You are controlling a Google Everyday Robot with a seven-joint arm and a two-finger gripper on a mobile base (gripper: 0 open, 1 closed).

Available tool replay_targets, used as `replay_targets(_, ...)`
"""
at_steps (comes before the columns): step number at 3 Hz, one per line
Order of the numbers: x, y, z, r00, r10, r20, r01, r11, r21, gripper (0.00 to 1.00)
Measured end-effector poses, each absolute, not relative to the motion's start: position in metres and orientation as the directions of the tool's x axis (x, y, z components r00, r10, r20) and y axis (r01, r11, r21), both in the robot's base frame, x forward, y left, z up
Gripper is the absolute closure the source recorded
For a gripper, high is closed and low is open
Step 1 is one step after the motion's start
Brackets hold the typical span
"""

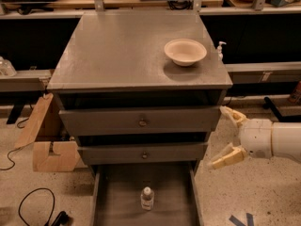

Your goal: Pick blue plastic bottle from bottom drawer and place on counter

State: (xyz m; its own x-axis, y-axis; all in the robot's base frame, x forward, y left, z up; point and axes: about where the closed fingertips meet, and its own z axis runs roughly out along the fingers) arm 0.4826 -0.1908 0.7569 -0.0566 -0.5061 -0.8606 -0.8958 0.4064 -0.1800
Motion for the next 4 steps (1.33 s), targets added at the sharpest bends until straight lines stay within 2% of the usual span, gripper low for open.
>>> replay_targets(1, 0.477, -0.191, 0.746, 0.072, -0.51, -0.857, -0.921, 0.296, -0.254, 0.0)
replay_targets(2, 0.476, -0.191, 0.746, 0.072, -0.51, -0.857, -0.921, 0.295, -0.253, 0.0)
replay_targets(4, 0.485, -0.137, 0.618, 0.105, -0.557, -0.824, -0.954, 0.177, -0.241, 0.0)
